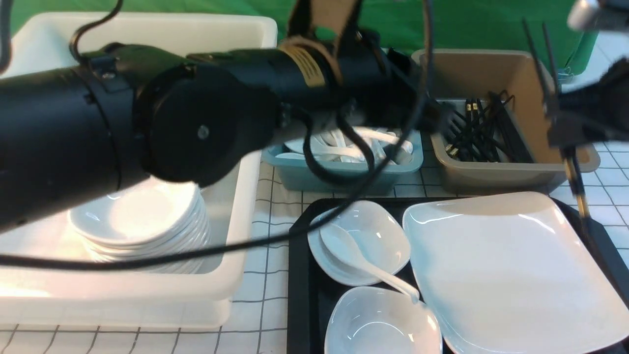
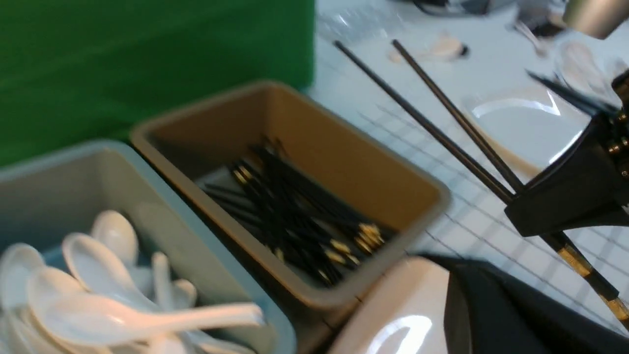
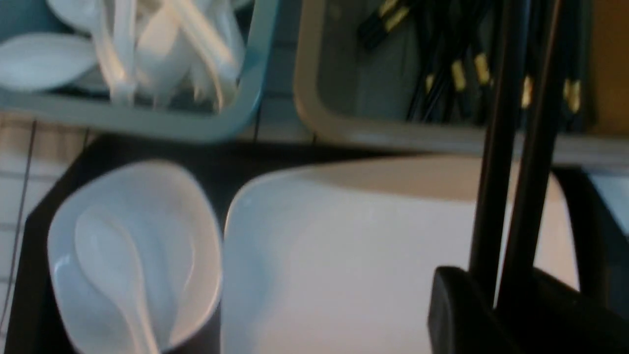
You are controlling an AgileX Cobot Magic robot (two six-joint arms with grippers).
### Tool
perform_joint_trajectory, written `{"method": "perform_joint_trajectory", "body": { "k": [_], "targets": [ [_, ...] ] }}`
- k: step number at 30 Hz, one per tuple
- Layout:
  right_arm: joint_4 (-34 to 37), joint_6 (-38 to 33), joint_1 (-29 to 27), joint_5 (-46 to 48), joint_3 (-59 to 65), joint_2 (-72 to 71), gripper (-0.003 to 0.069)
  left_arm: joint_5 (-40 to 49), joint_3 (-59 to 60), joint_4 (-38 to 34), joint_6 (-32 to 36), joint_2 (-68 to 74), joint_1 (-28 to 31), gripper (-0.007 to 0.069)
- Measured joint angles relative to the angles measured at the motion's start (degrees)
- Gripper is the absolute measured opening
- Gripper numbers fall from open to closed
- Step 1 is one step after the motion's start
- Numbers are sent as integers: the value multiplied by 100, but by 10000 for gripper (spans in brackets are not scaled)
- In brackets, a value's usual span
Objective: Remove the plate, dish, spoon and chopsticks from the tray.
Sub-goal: Use the right arm to put the chopsticks into the small storage box on the right
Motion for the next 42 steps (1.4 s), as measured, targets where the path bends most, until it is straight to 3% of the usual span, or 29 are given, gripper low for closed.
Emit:
{"method": "perform_joint_trajectory", "body": {
  "k": [11, 21, 24, 29, 34, 38, 41, 42],
  "targets": [
    [112, -62, -321, -1940, -1414, 1845, 125, -115, 0, 0, 0, 173, 226, -4],
    [126, -81, -321, -3278, -1478, 2860, 127, 1846, 0, -330, -1, 315, 226, -4],
    [126, -111, -321, -3294, -1478, 2947, 183, 2360, 0, -432, -1, 315, 226, -4],
    [84, -364, -321, -2903, -1484, 2931, 309, 3093, 0, -813, 174, 375, 137, -4],
    [-20, -409, -321, -2076, -1484, 2772, 325, 3450, 0, -856, 287, 547, -162, -4],
    [-43, -751, -321, -1086, -1484, 2391, 248, 3771, -54, -885, -321, 728, -319, -3],
    [-37, -1143, -321, -53, -1457, 1691, 73, 4370, -332, -848, -867, 1084, -354, -3],
    [-37, -1157, -321, 17, -1450, 1602, 65, 4440, -386, -833, -908, 1155, -354, -2]
  ]
}}
